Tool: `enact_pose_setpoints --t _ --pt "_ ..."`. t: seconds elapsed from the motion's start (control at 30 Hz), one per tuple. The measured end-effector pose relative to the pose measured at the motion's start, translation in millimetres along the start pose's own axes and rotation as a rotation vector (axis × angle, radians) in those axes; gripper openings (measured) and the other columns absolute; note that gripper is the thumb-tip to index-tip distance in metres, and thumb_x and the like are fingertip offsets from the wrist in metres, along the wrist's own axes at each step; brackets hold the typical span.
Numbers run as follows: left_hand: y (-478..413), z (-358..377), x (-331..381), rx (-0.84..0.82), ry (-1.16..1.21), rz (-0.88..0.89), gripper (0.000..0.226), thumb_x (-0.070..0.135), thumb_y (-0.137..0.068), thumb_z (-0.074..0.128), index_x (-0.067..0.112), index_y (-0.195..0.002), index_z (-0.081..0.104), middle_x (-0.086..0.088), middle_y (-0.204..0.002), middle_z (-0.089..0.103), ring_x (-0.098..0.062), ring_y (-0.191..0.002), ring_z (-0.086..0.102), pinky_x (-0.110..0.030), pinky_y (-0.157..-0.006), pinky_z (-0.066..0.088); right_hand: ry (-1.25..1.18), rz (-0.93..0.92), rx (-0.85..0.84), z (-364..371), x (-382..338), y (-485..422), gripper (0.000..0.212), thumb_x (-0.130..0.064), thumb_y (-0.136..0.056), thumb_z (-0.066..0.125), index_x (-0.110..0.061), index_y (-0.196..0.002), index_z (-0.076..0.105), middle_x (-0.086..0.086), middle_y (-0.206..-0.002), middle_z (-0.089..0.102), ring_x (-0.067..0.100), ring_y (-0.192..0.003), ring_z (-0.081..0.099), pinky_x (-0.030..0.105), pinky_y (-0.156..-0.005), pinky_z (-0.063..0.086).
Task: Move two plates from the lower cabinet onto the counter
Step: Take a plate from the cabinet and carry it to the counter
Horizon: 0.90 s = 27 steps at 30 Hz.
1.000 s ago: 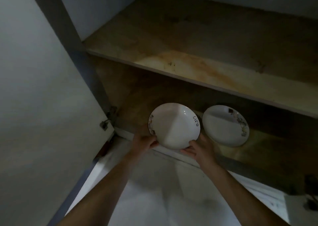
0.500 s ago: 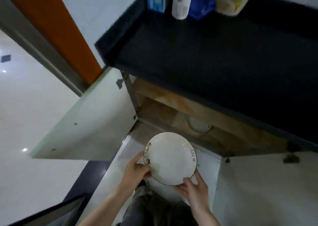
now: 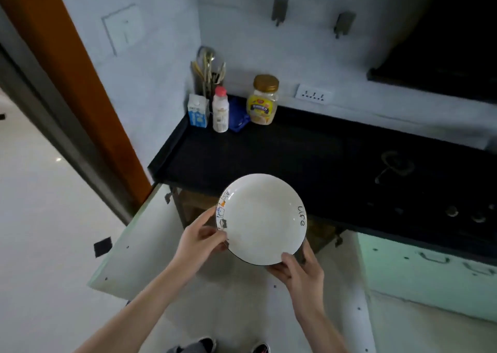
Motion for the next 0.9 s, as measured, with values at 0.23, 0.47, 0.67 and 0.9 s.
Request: enact_pose_setpoints --t 0.23,0.47,0.67,0.9 --pt "-0.7 51.5 27.7 -0.418 -0.147 0.190 0.058 0.009 -0.083 0.071 0.033 -0.133 0.056 0.020 -0.106 0.074 -0.004 -0.093 0.071 -0.009 -0.069 0.052 -0.228 -0.129 0.404 -31.5 8.6 70.1 0.058 0.008 -0.087 0.057 -0.036 -0.125 0.064 0.025 -0.097 0.075 0.041 -0.089 0.074 0.049 -0.074 0.061" --pt "60.6 121.5 -49.3 -0.909 -0.333 0.017 0.053 -0.003 -0.082 0.068 0.017 -0.130 0.061 -0.010 -0.088 0.078 -0.013 -0.073 0.074 -0.014 -0.060 0.054 -0.523 -0.039 0.861 -67.9 116.8 203.8 0.059 0.011 -0.088 0.058 -0.026 -0.133 0.052 0.028 -0.081 0.075 0.037 -0.071 0.075 0.038 -0.060 0.061" --pt "162.3 204.0 -116.1 -1.251 -0.439 -0.155 0.050 -0.014 -0.082 0.063 0.019 -0.118 0.063 -0.035 -0.087 0.071 -0.027 -0.069 0.069 -0.029 -0.060 0.060 -0.687 -0.019 1.250 -100.6 181.8 329.0 0.066 0.010 -0.088 0.059 -0.017 -0.146 0.044 0.035 -0.086 0.073 0.049 -0.076 0.073 0.043 -0.061 0.062" --pt "270.0 322.3 -182.4 -1.445 -0.593 -0.239 0.052 -0.009 -0.083 0.065 0.032 -0.114 0.061 -0.029 -0.083 0.073 -0.029 -0.073 0.072 -0.032 -0.065 0.060 -0.778 -0.053 1.508 -187.5 213.1 419.0 0.069 0.012 -0.089 0.057 -0.021 -0.147 0.043 0.031 -0.080 0.074 0.047 -0.078 0.074 0.042 -0.060 0.062"
Point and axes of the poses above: each hand's wrist, its own y-axis away from the middle knuckle, its own z-axis out of the palm, x = y × z, the point moved 6 cm from there along -y, towards the middle knuckle
